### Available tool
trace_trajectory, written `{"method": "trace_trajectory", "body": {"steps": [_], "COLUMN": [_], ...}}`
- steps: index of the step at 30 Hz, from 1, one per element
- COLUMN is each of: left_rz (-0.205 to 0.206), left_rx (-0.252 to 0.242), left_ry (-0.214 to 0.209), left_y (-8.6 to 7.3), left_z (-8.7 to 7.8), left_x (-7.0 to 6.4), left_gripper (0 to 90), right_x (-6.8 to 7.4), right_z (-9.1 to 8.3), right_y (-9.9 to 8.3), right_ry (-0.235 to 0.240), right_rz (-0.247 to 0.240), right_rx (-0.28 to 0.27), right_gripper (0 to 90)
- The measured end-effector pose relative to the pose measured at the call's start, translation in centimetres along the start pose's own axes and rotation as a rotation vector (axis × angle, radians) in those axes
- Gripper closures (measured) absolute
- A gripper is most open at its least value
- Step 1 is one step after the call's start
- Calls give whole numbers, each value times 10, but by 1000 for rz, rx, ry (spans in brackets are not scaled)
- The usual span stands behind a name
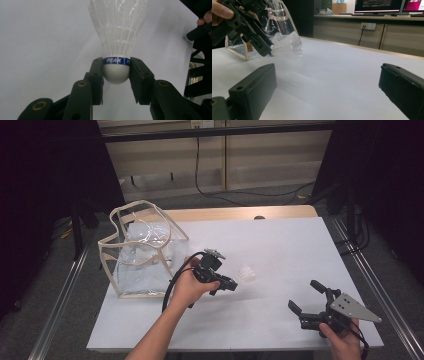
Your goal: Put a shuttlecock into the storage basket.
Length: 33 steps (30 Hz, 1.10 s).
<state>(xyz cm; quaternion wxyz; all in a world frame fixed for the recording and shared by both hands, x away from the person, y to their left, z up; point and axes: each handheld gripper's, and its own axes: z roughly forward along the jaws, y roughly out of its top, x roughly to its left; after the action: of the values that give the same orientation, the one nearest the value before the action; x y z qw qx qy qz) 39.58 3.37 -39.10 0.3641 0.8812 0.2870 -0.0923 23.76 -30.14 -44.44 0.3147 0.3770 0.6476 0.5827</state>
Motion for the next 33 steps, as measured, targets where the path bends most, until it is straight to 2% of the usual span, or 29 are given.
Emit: {"method": "trace_trajectory", "body": {"steps": [1,3,4,9,10,12,16,18,21,25,33], "left_rz": [-4,-6,-7,-9,-15,-24,-25,-27,-26,-33,-36], "left_rx": [-3,-4,0,2,-4,-4,-4,-7,-3,-3,0], "left_ry": [-12,5,-3,9,-2,9,-2,12,-2,12,-5], "left_y": [0,1,1,3,3,3,5,5,6,7,8], "left_z": [-1,-3,-5,-10,-10,-12,-15,-16,-19,-22,-28], "left_x": [0,0,1,2,2,1,2,1,2,2,4], "left_gripper": [654,654,654,654,654,654,654,654,654,654,654], "right_x": [0,0,0,0,0,0,0,0,0,0,0], "right_z": [0,0,0,0,0,0,-1,0,-1,-1,-1], "right_y": [0,0,0,0,0,0,0,0,0,0,0], "right_ry": [0,0,0,0,0,0,-3,-3,-4,-4,-4], "right_rz": [1,1,0,0,0,1,-1,0,-1,-3,-2], "right_rx": [0,0,1,1,1,0,0,0,1,0,-1], "right_gripper": [14,14,14,14,14,14,14,14,14,14,14]}}
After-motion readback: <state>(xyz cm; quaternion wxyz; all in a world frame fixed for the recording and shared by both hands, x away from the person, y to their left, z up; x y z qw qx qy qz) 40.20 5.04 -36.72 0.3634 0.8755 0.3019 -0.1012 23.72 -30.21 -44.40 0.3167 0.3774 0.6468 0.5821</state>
